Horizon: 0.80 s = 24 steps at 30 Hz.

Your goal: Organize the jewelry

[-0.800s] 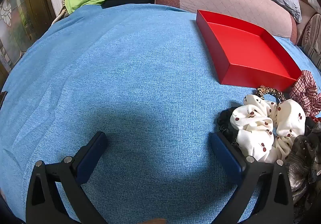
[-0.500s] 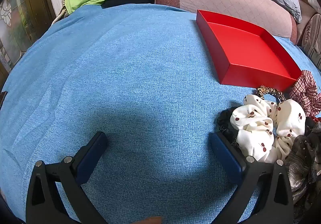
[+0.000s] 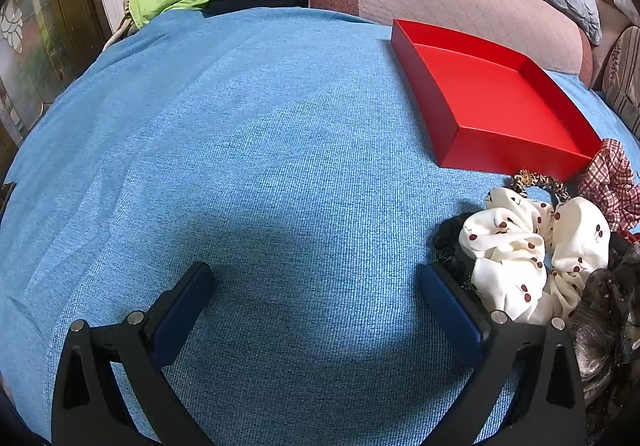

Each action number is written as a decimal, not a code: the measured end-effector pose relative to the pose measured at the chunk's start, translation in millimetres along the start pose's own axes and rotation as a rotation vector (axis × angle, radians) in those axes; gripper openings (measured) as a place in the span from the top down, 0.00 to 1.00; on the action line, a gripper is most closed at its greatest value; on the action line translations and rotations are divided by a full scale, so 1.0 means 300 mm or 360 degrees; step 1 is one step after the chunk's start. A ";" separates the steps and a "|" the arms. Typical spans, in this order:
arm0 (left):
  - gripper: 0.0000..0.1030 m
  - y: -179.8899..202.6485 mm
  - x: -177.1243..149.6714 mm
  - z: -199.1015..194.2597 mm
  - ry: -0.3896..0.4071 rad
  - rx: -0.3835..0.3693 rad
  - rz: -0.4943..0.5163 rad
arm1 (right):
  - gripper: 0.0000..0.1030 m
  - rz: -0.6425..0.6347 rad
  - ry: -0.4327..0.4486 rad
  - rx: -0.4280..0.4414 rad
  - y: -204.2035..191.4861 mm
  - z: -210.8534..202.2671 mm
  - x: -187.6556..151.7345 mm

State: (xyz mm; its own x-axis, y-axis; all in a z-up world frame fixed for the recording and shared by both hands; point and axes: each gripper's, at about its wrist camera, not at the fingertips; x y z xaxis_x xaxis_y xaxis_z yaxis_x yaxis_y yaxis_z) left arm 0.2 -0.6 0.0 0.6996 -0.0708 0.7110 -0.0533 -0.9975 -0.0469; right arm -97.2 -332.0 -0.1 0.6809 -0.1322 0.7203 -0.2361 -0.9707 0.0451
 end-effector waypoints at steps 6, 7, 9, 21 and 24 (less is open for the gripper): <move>0.00 -0.001 0.003 -0.002 -0.0001 0.0004 0.0004 | 0.00 0.0000 0.0000 0.0000 0.002 -0.001 0.000; 0.00 -0.001 0.003 -0.003 -0.0001 0.0006 0.0006 | 0.00 0.0000 0.0000 0.0000 0.002 0.000 -0.001; 0.00 -0.002 0.003 -0.003 -0.0001 0.0011 0.0010 | 0.00 0.0000 0.0001 0.0000 0.002 0.000 -0.001; 0.00 0.008 0.006 -0.010 -0.0032 0.0054 0.0029 | 0.00 0.0001 0.0003 0.0001 0.004 0.001 -0.004; 0.00 0.004 0.007 -0.009 -0.0045 0.0062 0.0020 | 0.00 0.0001 0.0003 0.0001 0.004 0.001 -0.004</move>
State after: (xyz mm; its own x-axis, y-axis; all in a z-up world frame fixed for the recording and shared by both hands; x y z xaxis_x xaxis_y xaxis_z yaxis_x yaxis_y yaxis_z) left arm -0.3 -1.8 3.3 0.7191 -0.0829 0.6900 -0.0350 -0.9959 -0.0832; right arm -98.1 -333.0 -1.1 0.6795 -0.1325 0.7216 -0.2363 -0.9707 0.0442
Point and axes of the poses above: each gripper's, at about its wrist camera, not at the fingertips, and z roughly the way its jaws point, y to its right, x to its top, and after that the axes turned 9 degrees about y, right-handed
